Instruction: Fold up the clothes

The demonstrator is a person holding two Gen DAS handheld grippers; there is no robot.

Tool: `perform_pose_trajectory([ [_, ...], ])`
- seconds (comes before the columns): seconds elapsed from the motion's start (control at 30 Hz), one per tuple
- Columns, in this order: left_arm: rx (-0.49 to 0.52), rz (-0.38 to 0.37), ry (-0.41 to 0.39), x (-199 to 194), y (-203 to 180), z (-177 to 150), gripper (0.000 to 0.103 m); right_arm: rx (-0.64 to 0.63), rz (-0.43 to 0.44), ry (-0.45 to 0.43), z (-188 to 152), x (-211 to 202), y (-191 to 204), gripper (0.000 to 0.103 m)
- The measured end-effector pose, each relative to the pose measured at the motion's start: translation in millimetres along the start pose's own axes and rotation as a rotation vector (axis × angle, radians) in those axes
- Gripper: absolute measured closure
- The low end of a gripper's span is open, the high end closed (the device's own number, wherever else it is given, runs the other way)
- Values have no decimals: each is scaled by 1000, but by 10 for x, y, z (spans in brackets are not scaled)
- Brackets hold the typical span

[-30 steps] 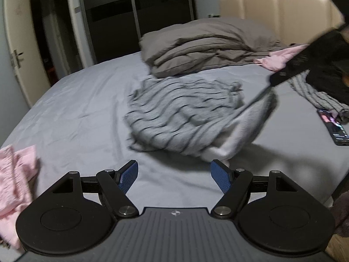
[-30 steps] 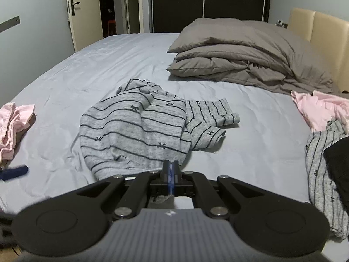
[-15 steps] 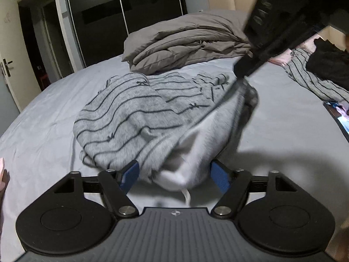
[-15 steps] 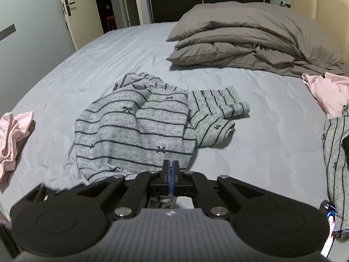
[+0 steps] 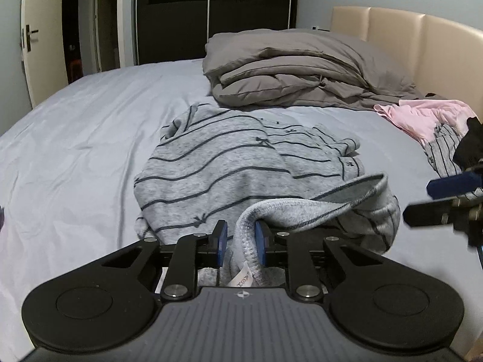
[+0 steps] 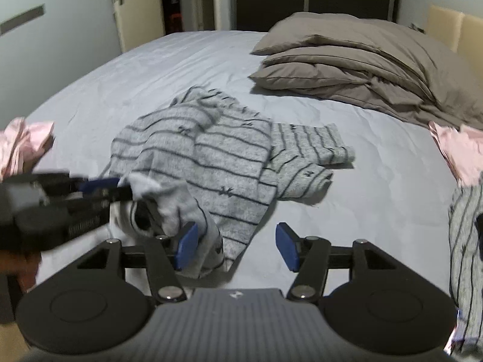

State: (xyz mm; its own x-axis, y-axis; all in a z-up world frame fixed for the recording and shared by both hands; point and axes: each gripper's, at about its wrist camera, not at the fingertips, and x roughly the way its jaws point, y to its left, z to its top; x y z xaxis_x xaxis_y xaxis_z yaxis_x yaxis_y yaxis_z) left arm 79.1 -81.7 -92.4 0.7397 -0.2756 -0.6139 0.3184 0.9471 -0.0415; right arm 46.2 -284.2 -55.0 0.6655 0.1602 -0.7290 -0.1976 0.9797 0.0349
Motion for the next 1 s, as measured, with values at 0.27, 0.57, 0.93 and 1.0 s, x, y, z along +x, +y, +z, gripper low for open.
perform_pose_trajectory([
  [0.27, -19, -15, 2, -13, 94, 44, 85, -113, 88, 16, 39, 81, 340, 43],
  [0.57, 13, -23, 12, -37, 133, 135, 85, -179, 8, 37, -3, 175, 615, 44],
  [0.93, 51, -31, 38, -84, 100, 149, 85, -149, -109, 60, 52, 357, 559, 95],
  [1.0, 65, -33, 31, -118, 89, 130, 85, -133, -130, 40, 77, 311, 492, 97],
])
